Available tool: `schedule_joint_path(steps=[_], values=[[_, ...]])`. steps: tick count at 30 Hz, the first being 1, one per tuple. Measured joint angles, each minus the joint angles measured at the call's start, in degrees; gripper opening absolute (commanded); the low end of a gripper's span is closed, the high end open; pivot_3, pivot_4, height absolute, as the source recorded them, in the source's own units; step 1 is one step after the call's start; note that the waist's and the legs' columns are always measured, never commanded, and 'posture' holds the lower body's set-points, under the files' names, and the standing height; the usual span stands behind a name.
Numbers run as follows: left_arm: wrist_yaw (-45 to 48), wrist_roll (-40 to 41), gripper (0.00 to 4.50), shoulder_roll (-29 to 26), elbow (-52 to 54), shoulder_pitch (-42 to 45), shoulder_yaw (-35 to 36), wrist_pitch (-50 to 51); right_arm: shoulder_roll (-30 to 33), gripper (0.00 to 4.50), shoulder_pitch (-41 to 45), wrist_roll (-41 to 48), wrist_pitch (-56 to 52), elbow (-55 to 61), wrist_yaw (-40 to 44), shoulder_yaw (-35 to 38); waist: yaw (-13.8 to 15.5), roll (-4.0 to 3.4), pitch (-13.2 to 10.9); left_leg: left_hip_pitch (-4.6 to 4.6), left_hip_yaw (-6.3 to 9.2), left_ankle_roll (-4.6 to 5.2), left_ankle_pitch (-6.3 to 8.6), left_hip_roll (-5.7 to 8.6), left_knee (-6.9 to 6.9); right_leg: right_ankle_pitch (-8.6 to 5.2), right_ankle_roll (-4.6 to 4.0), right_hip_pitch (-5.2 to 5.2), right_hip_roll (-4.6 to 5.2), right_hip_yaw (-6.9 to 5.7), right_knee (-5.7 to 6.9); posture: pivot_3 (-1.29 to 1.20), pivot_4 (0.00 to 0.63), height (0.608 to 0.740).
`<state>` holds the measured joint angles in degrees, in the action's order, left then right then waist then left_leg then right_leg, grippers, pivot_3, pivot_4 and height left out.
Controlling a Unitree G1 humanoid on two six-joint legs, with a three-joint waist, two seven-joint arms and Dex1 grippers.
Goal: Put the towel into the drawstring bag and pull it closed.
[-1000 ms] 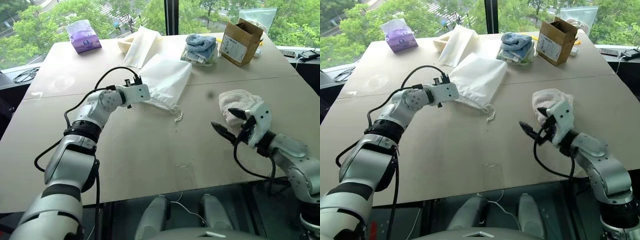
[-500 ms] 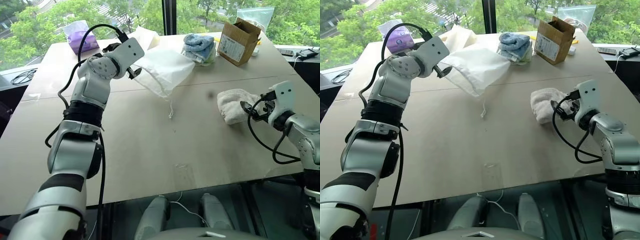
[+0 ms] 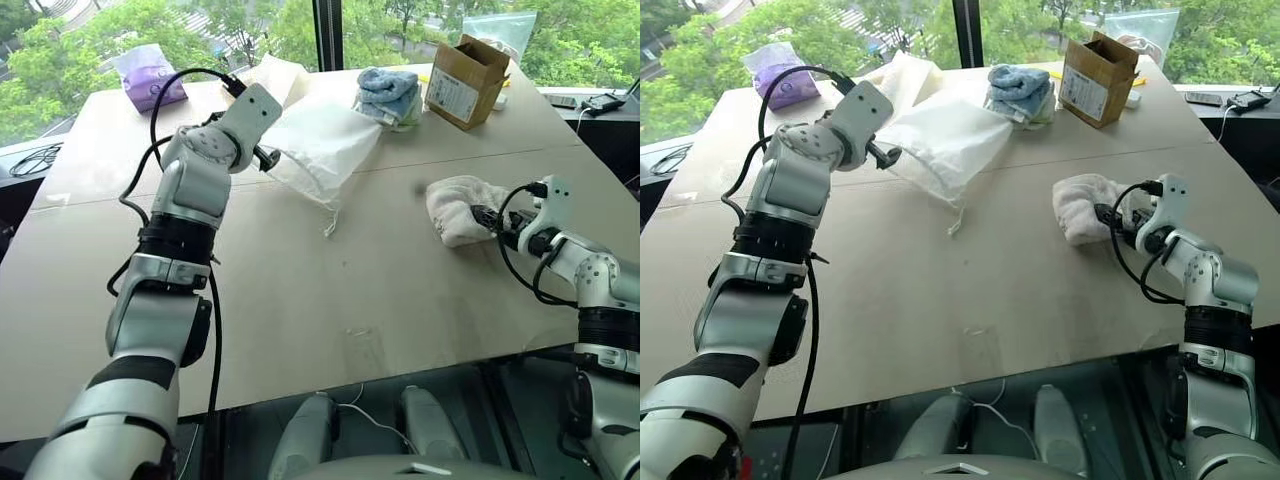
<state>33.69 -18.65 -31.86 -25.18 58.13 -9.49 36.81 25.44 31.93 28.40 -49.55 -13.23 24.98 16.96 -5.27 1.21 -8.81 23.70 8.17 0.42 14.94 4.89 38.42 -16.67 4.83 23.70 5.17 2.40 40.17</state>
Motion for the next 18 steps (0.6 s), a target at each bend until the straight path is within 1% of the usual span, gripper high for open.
schedule_joint_path(steps=[6, 8, 10, 11, 12, 14, 15, 17, 18], values=[[-0.1, 1.7, 4.47, 0.5, 1.1, -0.1, 0.1, 1.7, -0.2, 4.5, -0.3, -1.7, 2.8, 0.0, 5.3, -4.5, -0.6, 0.01, 0.0, -0.05, -0.04, 0.0, 0.0, -0.02, 0.0, 0.0, 0.0, 0.01, -0.02, 0.08, 0.04, 0.0, 0.15, 0.74], [0.0, 2.8, 4.5, 1.3, 1.8, -0.4, 0.3, 3.3, -0.3, 3.93, -0.3, -2.7, 3.8, -0.2, 6.3, -5.5, -0.6, 0.03, 0.0, -0.07, -0.04, 0.0, 0.0, -0.02, 0.01, 0.0, 0.0, 0.0, -0.02, 0.09, 0.08, 0.0, 0.15, 0.74], [0.1, 3.4, 4.5, 1.8, 2.2, -0.8, 0.3, 4.2, -0.6, 3.25, -0.3, -3.3, 4.4, -0.6, 6.9, -6.0, -0.6, 0.03, 0.0, -0.09, -0.06, 0.0, 0.0, -0.02, 0.0, 0.0, 0.0, 0.01, -0.02, 0.11, 0.1, 0.0, 0.15, 0.74], [0.4, 3.9, 4.5, 1.9, 2.3, -1.0, 0.2, 4.5, -0.9, 2.68, -0.3, -3.7, 4.9, -0.8, 7.2, -6.3, -0.6, 0.03, 0.0, -0.1, -0.07, 0.0, 0.0, -0.04, 0.0, 0.0, 0.0, 0.01, -0.04, 0.12, 0.12, 0.0, 0.15, 0.74], [0.8, 4.2, 4.5, 1.9, 2.3, -1.2, -0.1, 4.6, -1.0, 2.36, -0.3, -3.7, 5.0, -0.9, 7.4, -6.5, -0.6, 0.03, 0.0, -0.1, -0.07, 0.0, 0.0, -0.04, 0.0, 0.0, 0.0, 0.02, -0.04, 0.12, 0.14, 0.0, 0.15, 0.74], [1.9, 4.3, 4.5, 1.6, 3.4, -1.8, -0.9, 3.9, -1.6, 1.23, -0.5, -3.6, 4.9, -0.9, 8.3, -7.1, -0.5, 0.03, 0.0, -0.1, -0.07, 0.0, 0.0, -0.04, 0.0, 0.0, 0.0, 0.03, -0.03, 0.12, 0.14, 0.0, 0.15, 0.74], [2.4, 4.2, 4.5, 1.4, 3.8, -2.0, -1.5, 3.6, -1.7, 0.98, -0.6, -3.5, 4.8, -0.9, 8.5, -7.2, -0.4, 0.03, 0.0, -0.09, -0.07, 0.0, 0.0, -0.04, 0.0, 0.0, 0.0, 0.03, -0.02, 0.12, 0.13, 0.0, 0.15, 0.74], [4.6, 4.3, 4.5, 0.3, 5.0, -2.9, -3.1, 1.5, -1.8, 0.1, -0.8, -3.1, 4.7, -0.6, 8.8, -7.2, -0.4, 0.02, 0.0, -0.09, -0.08, 0.0, 0.0, -0.03, 0.0, 0.0, 0.0, 0.02, 0.0, 0.14, 0.12, 0.0, 0.15, 0.74], [6.0, 4.3, 4.5, -0.5, 5.3, -3.4, -4.1, 0.0, -1.7, 0.0, -1.0, -3.0, 4.6, -0.3, 8.9, -7.1, -0.3, 0.02, 0.1, -0.1, -0.08, 0.0, 0.0, -0.03, 0.0, 0.0, 0.0, 0.02, -0.01, 0.13, 0.12, 0.0, 0.15, 0.74]])
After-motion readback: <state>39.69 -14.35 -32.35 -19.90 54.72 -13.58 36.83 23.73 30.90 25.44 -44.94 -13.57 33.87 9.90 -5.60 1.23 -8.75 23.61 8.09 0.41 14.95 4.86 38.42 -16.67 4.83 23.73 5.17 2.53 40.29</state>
